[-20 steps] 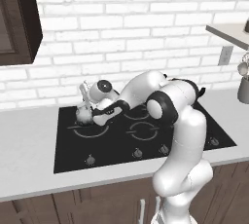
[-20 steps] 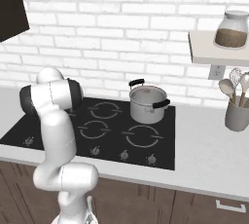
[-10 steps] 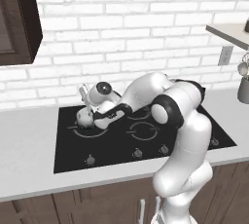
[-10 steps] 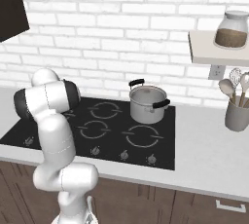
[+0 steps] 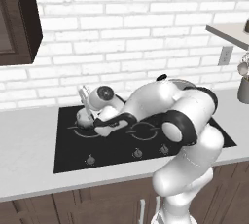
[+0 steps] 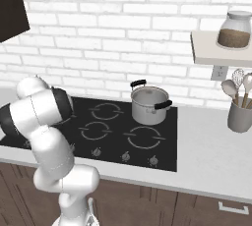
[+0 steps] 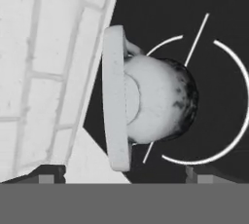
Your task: Pick the kettle from the counter and place it on a stove burner. Then turn the burner on.
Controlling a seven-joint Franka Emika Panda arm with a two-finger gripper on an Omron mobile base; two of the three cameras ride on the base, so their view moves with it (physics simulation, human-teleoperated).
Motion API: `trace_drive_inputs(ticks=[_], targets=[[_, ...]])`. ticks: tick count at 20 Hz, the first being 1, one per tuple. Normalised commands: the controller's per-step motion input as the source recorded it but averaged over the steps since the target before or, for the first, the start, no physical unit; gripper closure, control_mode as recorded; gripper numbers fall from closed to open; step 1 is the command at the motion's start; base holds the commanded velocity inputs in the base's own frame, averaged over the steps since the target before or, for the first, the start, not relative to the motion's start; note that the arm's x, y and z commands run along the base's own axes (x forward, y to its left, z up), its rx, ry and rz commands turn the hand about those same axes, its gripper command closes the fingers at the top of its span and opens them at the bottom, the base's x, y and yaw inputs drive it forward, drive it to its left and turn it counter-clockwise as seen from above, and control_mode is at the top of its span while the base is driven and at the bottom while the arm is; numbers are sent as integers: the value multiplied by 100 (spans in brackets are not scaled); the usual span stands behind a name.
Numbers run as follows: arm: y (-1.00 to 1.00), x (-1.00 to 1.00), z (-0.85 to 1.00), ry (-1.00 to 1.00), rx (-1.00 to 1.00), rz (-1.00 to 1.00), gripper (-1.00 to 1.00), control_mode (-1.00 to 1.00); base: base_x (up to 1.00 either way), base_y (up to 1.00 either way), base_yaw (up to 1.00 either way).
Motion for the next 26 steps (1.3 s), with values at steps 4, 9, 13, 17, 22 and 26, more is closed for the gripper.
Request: trace_drive_inputs(ticks=[4, 9, 13, 17, 22, 26], targets=[[0, -61, 100, -1, 0, 2, -100, -100, 0, 0, 0], [0, -60, 61, 29, -15, 18, -100, -100, 0, 0, 0], [0, -26, -11, 65, -39, 37, -100, -100, 0, 0, 0], [2, -1, -67, 70, -44, 53, -100, -100, 0, 0, 0], [16, -4, -65, 29, -34, 39, -100, -100, 0, 0, 0], [17, -23, -81, -5, -17, 23, -100, -100, 0, 0, 0]])
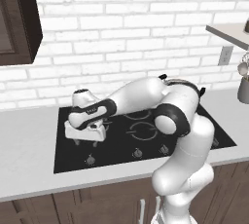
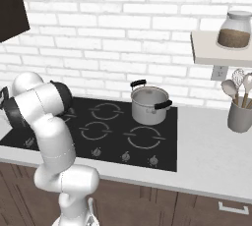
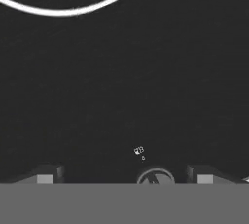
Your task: Pick the kettle from the counter and place it on a stove burner. Then turn the burner on.
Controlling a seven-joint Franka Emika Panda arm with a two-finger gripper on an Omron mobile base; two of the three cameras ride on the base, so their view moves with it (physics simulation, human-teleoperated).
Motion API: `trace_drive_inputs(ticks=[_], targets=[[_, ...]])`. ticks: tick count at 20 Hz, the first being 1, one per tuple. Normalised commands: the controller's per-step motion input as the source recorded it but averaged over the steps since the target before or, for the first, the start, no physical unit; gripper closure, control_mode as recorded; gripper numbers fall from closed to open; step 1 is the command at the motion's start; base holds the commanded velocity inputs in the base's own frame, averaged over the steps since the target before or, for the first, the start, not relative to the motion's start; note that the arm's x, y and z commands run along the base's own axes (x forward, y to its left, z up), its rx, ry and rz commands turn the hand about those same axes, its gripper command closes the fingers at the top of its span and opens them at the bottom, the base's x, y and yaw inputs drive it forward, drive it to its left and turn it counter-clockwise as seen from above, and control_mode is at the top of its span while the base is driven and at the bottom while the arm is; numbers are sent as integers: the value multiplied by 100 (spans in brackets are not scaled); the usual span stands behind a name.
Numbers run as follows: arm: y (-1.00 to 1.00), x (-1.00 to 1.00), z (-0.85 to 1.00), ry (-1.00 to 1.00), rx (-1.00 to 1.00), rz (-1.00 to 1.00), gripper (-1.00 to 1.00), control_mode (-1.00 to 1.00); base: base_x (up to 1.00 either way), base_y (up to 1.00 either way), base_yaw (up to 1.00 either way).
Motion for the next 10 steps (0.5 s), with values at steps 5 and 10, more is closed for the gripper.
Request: trace_drive_inputs(ticks=[5, 10], targets=[[5, -13, -38, -9, 0, 10, -100, -100, 0, 0, 0], [-14, -3, -23, -7, 0, 9, -100, -100, 0, 0, 0]])
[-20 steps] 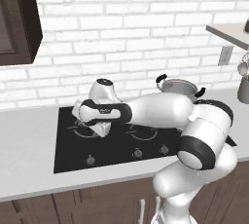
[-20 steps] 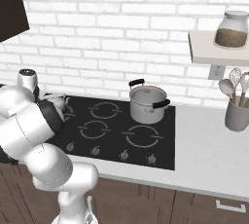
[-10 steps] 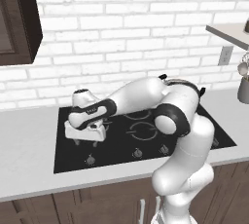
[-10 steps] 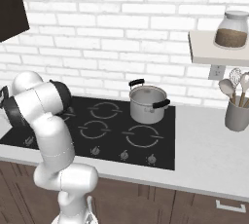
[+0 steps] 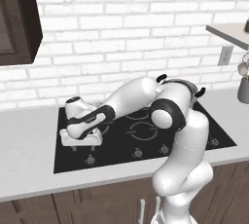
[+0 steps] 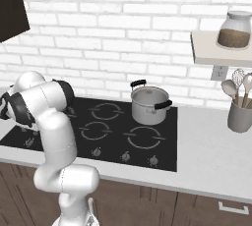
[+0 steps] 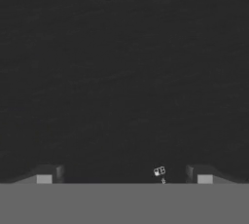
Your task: Pick the kettle from the counter and place it on a stove burner. Then turn the burner on.
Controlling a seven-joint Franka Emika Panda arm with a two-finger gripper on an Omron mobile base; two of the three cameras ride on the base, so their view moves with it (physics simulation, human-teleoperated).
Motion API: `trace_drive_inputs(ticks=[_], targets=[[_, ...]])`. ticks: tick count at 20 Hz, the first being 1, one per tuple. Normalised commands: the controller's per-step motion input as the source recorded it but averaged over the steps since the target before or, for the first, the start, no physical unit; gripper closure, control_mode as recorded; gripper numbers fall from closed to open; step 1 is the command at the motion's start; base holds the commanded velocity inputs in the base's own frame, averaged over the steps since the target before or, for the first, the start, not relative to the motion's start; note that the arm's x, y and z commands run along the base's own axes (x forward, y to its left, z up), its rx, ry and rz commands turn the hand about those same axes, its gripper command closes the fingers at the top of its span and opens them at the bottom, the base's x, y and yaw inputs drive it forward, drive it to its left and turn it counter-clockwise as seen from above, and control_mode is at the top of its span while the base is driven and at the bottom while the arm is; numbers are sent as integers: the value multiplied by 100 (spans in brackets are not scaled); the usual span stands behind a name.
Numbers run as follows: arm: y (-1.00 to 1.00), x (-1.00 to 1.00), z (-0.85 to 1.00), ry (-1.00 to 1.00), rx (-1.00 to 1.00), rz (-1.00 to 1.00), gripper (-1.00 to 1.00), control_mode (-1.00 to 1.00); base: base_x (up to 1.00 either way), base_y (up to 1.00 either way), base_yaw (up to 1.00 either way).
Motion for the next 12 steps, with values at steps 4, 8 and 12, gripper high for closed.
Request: trace_drive_inputs(ticks=[4, 8, 12], targets=[[-41, -46, -12, 0, 0, 3, -100, -100, 0, 0, 0], [-2, -11, -5, 0, 0, 0, -100, -100, 0, 0, 0], [-3, -57, -27, 0, 0, 1, -100, -100, 0, 0, 0]])
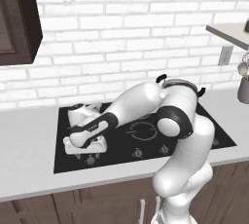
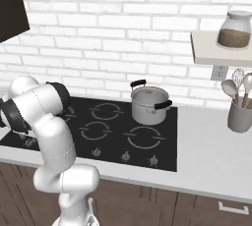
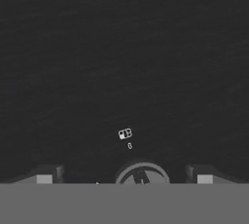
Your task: Pick the kettle from the counter and place it on a stove burner. Then turn the burner on.
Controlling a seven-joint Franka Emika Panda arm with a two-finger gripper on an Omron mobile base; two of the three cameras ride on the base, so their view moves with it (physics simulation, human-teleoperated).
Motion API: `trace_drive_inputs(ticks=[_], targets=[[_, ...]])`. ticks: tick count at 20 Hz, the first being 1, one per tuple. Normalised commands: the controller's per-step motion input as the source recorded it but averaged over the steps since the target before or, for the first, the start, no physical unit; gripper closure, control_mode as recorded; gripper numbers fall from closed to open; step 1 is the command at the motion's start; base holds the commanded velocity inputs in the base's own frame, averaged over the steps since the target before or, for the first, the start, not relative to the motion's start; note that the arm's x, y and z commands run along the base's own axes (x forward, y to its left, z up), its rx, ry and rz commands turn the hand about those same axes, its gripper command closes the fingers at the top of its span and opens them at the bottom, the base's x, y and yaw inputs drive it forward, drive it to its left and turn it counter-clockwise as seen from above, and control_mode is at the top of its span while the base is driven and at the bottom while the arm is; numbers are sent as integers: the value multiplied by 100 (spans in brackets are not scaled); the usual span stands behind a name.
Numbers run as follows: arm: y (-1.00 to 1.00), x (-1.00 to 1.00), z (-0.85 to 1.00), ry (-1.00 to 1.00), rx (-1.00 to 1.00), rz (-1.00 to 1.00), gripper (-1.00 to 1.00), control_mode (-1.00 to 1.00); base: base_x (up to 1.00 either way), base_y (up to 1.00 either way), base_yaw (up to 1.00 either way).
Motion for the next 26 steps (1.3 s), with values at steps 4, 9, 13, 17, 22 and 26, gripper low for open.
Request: trace_drive_inputs(ticks=[4, 9, 13, 17, 22, 26], targets=[[0, -26, -11, -3, 0, 2, -100, -100, 0, 0, 0], [-8, 1, -12, -10, 0, 0, -100, -100, 0, 0, 0], [-12, 0, -5, -3, 0, 0, -100, -100, 0, 0, 0], [-11, 0, -1, 0, 0, 0, -100, -100, 0, 0, 0], [-19, 0, 0, -1, 0, 1, -100, -100, 0, 0, 0], [0, 0, 0, 0, 0, 0, 100, -100, 0, 0, 0]])
